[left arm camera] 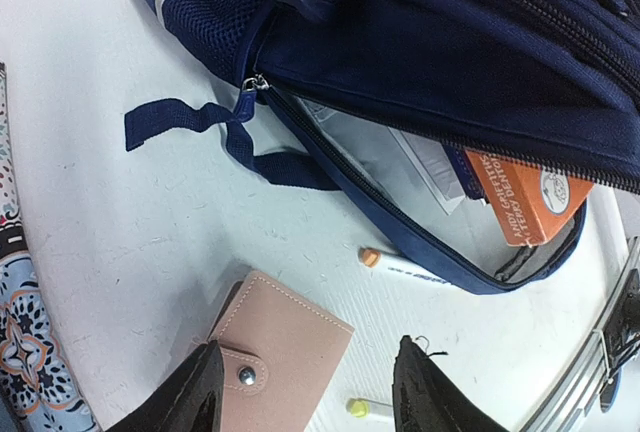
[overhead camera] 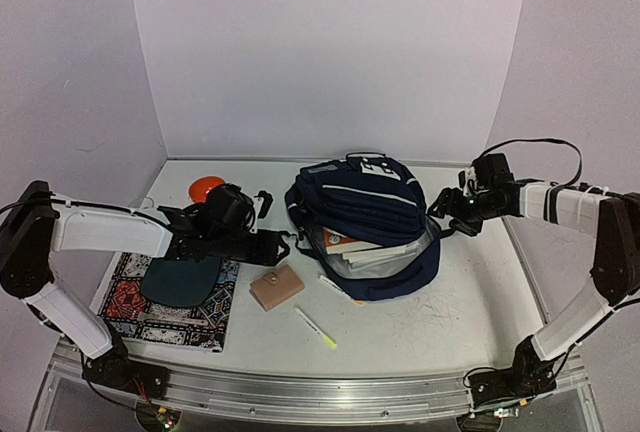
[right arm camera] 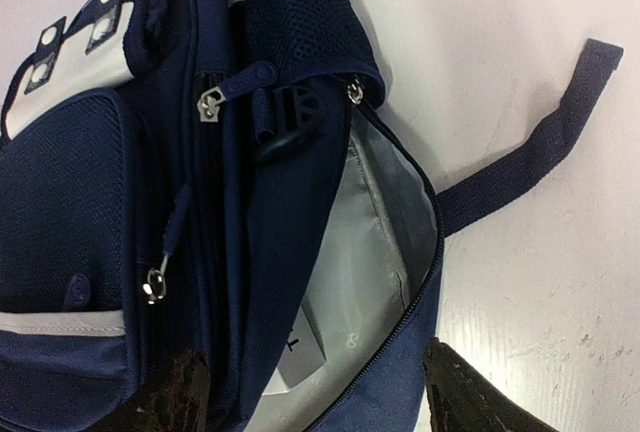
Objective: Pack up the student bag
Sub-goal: Adjust the student bag at the center of the board.
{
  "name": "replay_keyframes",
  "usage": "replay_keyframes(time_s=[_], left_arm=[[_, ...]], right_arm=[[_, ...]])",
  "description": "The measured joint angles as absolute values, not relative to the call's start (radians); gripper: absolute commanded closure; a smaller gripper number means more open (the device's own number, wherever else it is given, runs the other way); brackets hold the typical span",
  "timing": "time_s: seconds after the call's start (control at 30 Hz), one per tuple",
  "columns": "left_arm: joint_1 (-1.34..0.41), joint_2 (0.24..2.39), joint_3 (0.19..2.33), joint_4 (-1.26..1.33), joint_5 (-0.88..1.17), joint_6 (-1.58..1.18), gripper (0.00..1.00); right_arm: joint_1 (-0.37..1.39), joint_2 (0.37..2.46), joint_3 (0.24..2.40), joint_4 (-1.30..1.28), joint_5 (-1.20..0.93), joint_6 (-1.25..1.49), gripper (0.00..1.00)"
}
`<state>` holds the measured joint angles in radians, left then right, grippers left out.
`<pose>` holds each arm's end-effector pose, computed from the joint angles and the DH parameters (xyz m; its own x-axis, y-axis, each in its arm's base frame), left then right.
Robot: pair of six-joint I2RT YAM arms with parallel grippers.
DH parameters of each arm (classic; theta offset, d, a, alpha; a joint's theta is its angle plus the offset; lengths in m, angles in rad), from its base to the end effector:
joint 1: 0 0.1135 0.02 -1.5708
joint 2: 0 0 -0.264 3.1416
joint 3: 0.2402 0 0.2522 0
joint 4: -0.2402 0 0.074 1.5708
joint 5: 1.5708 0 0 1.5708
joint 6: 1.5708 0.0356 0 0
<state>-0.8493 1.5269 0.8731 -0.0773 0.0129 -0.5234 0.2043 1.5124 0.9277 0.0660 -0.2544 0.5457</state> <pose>0.2116 -0.2413 0.2027 -0.7604 0.1077 -0.6405 0.4353 0.8164 -0.3796 0.3274 0.0770 0.2381 -0.6279 0.3829 -0.6776 -0.0988 0.8243 0.5574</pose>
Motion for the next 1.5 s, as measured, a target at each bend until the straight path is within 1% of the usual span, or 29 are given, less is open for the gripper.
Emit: replay_keyframes(time_s=[0.13, 0.23, 0.43, 0.6, 0.77, 1.1, 1.5], left_arm=[[-0.812, 1.561, 0.878, -0.029, 0.044, -0.521, 0.41], [-0.784, 1.650, 0.933, -0.008, 0.056, -0.491, 0.45], [-0.710, 1.833, 1.064, 0.064, 0.144, -0.386, 0.51], [-0.667, 1.920, 1.142, 0.089, 0.196, -0.300, 0.53], [-0.650, 1.995, 1.209, 0.098, 0.260, -0.237, 0.60], [-0.647, 2.047, 1.220, 0.107, 0.333, -0.154, 0.63], [-0.641, 2.071, 1.219, 0.108, 0.375, -0.100, 0.62]], right_arm=[[0.204, 1.512, 0.920, 0.064, -0.255, 0.545, 0.26], [0.204, 1.511, 0.920, 0.065, -0.261, 0.545, 0.26], [0.204, 1.488, 0.909, 0.073, -0.293, 0.545, 0.26], [0.204, 1.447, 0.906, 0.076, -0.320, 0.545, 0.26], [0.205, 1.406, 0.902, 0.075, -0.338, 0.545, 0.26], [0.204, 1.394, 0.902, 0.074, -0.359, 0.540, 0.26], [0.205, 1.394, 0.902, 0.070, -0.383, 0.520, 0.26]])
